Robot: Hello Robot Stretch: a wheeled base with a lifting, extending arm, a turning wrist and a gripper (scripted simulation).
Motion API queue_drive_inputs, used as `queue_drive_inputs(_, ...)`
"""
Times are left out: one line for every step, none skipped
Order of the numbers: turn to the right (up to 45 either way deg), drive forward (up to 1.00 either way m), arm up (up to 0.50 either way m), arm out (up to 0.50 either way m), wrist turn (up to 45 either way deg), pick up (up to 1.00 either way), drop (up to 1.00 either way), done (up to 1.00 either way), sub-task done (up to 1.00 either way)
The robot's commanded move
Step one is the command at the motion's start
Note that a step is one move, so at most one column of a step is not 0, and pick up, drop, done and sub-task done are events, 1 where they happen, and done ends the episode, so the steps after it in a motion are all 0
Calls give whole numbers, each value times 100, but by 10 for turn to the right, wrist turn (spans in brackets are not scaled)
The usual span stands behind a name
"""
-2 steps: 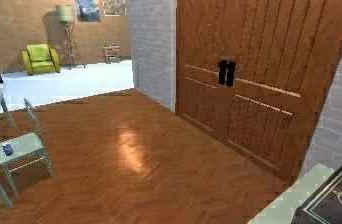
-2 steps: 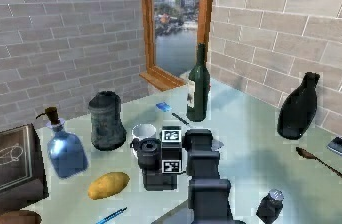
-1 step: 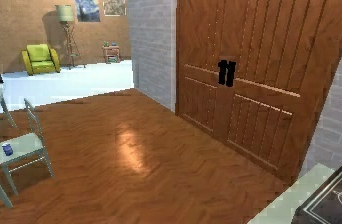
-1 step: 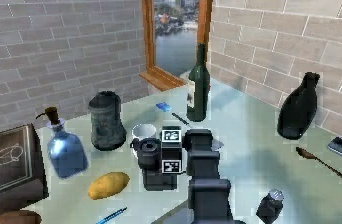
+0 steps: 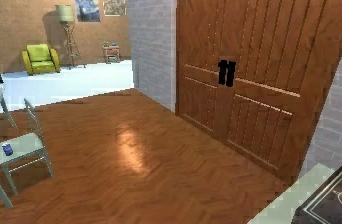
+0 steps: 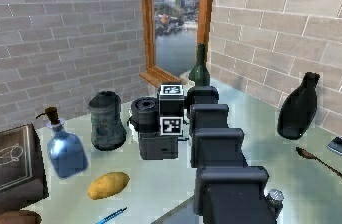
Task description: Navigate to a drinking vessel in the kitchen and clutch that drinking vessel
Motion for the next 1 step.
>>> queue_drive_inputs(0, 0, 0, 0, 0, 0, 0, 100, 0)
